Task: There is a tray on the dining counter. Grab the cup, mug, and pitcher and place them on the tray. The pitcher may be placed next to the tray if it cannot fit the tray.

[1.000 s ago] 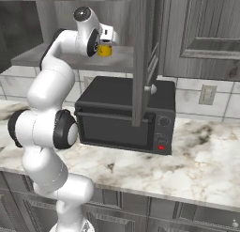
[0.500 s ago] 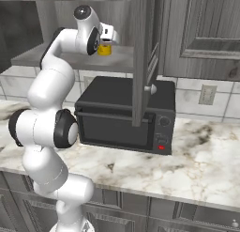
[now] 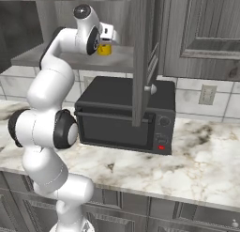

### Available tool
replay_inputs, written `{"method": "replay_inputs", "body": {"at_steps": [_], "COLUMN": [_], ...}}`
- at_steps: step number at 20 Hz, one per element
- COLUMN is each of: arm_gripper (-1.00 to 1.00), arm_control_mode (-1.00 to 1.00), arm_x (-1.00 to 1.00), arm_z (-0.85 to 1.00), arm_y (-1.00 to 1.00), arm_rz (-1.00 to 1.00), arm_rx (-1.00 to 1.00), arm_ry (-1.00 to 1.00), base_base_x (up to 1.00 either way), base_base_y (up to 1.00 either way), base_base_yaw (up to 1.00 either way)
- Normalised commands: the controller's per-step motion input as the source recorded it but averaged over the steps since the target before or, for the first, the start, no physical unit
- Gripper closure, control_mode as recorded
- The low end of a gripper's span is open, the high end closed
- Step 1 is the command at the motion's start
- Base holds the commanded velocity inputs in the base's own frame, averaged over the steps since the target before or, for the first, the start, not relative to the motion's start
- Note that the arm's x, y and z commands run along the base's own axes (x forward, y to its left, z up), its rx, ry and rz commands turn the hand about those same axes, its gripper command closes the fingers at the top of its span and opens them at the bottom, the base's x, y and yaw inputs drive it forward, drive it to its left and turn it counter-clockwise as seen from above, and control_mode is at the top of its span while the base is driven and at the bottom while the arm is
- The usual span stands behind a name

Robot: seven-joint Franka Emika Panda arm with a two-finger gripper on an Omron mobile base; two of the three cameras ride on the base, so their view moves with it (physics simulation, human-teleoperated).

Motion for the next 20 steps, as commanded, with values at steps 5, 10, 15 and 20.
{"method": "replay_inputs", "body": {"at_steps": [5,10,15,20], "arm_gripper": [1.00,1.00,1.00,1.00], "arm_control_mode": [-1.00,-1.00,-1.00,-1.00], "arm_x": [-0.54,-0.90,-1.00,-1.00], "arm_z": [0.00,0.00,0.12,0.15], "arm_y": [0.00,0.00,0.00,0.00], "arm_rz": [0.00,0.00,-0.02,-0.05], "arm_rx": [0.00,0.00,0.00,0.00], "arm_ry": [-0.07,-0.07,-0.02,0.00], "base_base_x": [0.00,0.00,0.00,0.00], "base_base_y": [0.00,0.00,0.00,0.00], "base_base_yaw": [0.00,0.00,0.00,0.00]}}
